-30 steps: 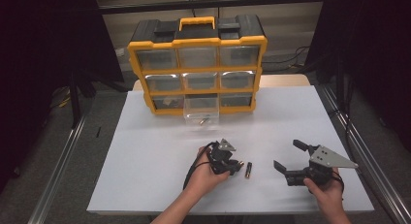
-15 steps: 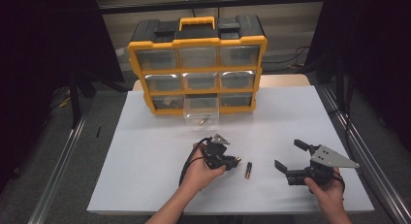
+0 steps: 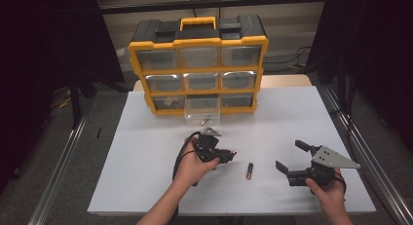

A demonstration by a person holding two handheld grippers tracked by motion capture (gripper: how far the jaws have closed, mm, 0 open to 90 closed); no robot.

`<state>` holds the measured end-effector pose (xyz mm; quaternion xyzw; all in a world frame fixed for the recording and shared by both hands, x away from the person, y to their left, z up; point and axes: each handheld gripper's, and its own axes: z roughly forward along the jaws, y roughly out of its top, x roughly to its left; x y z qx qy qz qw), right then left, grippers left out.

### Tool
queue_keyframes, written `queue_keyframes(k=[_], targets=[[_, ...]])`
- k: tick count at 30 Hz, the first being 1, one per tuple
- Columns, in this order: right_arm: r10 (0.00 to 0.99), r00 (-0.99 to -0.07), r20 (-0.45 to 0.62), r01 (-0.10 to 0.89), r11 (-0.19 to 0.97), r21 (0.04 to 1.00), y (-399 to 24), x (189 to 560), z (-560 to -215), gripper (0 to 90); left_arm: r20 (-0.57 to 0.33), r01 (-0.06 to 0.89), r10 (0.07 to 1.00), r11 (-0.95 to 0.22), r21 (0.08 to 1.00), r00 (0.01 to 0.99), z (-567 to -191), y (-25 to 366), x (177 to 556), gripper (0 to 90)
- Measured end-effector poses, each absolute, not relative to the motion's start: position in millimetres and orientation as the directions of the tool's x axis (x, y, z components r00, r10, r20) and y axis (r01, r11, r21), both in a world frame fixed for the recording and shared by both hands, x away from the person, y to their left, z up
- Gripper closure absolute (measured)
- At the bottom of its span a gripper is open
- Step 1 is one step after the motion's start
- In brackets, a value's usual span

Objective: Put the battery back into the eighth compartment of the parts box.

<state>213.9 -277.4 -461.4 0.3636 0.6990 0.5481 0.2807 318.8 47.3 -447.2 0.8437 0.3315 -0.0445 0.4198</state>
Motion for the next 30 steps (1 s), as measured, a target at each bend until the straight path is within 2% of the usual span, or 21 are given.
queue_keyframes(k=[10,30], targets=[[0.816,-0.578,0.005,0.200,0.136,0.970,-277,214,-461,0.5,-0.318,0.587,0.554,-0.418,0.693,0.770,-423,60,332,77.3],[0.817,-0.576,0.009,0.198,0.129,0.972,-278,214,-461,0.5,-0.304,0.584,0.573,-0.402,0.705,0.761,-386,71,356,77.3]])
